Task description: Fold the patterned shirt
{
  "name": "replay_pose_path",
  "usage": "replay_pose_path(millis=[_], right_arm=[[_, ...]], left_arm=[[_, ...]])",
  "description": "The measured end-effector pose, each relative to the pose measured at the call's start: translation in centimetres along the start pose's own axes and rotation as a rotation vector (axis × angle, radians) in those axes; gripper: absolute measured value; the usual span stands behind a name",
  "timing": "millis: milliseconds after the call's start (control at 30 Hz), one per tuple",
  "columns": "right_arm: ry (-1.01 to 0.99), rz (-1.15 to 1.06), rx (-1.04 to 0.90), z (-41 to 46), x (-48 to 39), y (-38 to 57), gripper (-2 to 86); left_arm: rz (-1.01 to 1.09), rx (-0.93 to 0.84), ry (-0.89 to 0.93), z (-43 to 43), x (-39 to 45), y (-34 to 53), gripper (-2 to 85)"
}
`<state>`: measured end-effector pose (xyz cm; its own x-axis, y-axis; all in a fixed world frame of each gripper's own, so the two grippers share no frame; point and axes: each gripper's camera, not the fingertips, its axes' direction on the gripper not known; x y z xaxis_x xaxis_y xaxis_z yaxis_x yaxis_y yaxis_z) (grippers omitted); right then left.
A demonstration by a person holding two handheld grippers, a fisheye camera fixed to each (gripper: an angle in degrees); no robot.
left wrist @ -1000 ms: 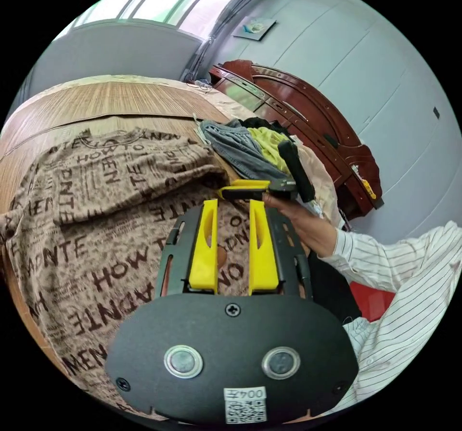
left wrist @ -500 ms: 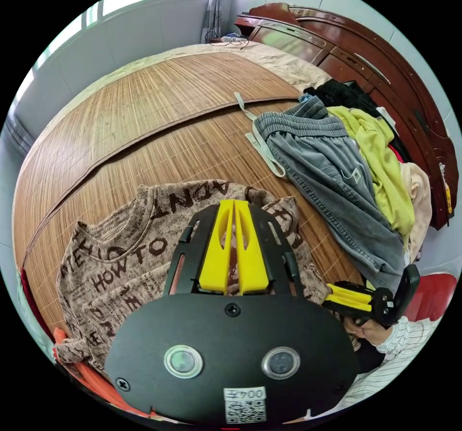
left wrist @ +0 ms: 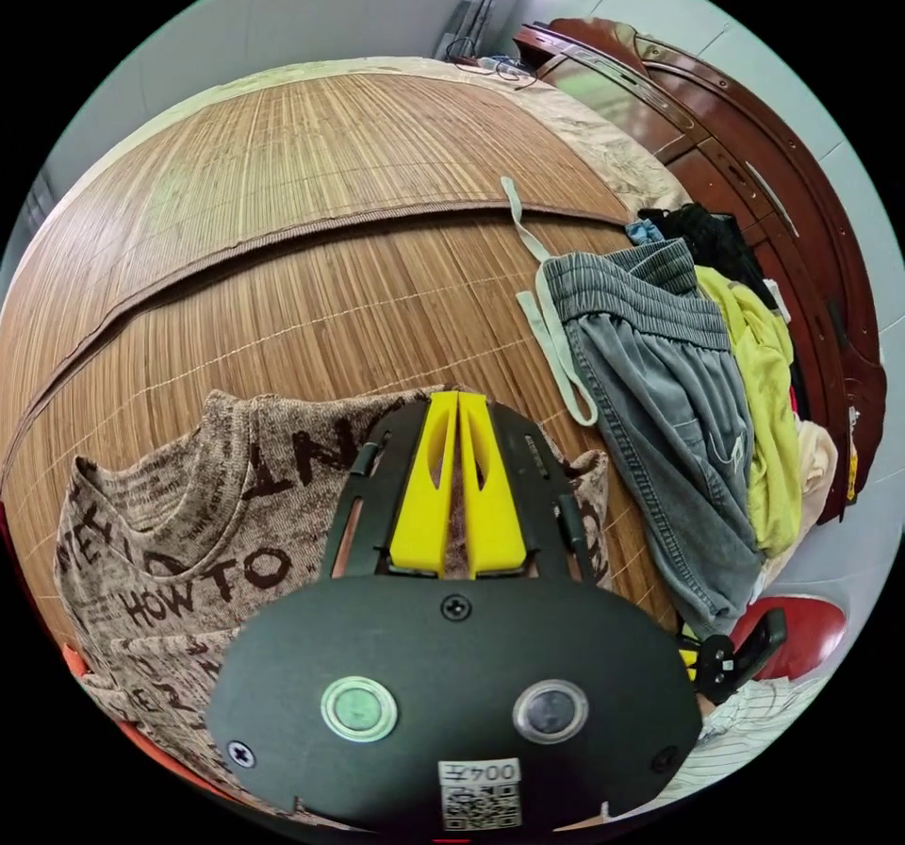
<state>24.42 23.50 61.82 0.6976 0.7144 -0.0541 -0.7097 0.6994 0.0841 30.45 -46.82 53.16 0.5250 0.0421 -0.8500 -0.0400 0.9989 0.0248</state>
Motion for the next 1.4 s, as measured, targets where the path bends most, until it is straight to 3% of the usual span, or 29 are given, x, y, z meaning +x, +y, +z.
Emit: replay_pose_path(millis=[100, 200, 400, 533, 667, 733, 800, 967, 1067, 1233, 1400], right_arm=[[-0.044, 0.032, -0.002, -0.1, 1.0, -0.3, 2.8], [-0.057, 0.043, -0.003, 0.0, 1.6, -0.6, 2.8], [-0.061, 0.032, 0.001, 0.1, 2.3, -0.7, 2.5], [-0.067, 0.031, -0.002, 0.2, 2.9, -0.8, 2.4], [-0.064, 0.031, -0.004, 0.3, 3.3, -0.7, 2.3], [-0.042, 0.024, -0.001, 0.4, 3.2, -0.6, 2.2], [-0.022, 0.011, 0.001, 0.5, 3.1, -0.5, 2.1], [-0.037, 0.019, -0.002, 0.7, 3.8, -0.3, 1.5], [-0.034, 0.019, 0.003, 0.9, 4.0, 0.0, 1.1], [-0.031, 0.017, 0.006, 1.1, 4.3, 0.5, 0.9], [0.002, -0.004, 0.011, 1.3, 4.2, 1.0, 0.6]], left_arm=[[-0.007, 0.067, 0.089, -3.0, 0.3, 0.1, 0.8], [0.182, 0.046, 0.139, -3.5, 3.9, 0.2, 2.2], [0.524, -0.153, -0.126, 1.0, 11.7, 0.7, 9.5], [0.586, -0.154, -0.253, 2.2, 13.0, 1.4, 7.1], [0.381, 0.013, -0.189, 0.2, 9.9, 1.2, 2.7], [0.149, 0.022, 0.009, 0.9, 5.3, 0.9, 1.7], [0.066, -0.027, 0.153, 2.1, 2.9, 1.1, 1.3], [0.033, 0.219, 0.369, -2.9, -0.4, 2.4, 0.4], [0.012, 0.086, 0.265, -3.1, -1.7, 2.4, 0.3], [0.162, -0.117, 0.056, 0.5, 0.1, 3.6, 0.1], [0.077, -0.031, 0.106, 1.9, -0.2, 3.7, 0.0]])
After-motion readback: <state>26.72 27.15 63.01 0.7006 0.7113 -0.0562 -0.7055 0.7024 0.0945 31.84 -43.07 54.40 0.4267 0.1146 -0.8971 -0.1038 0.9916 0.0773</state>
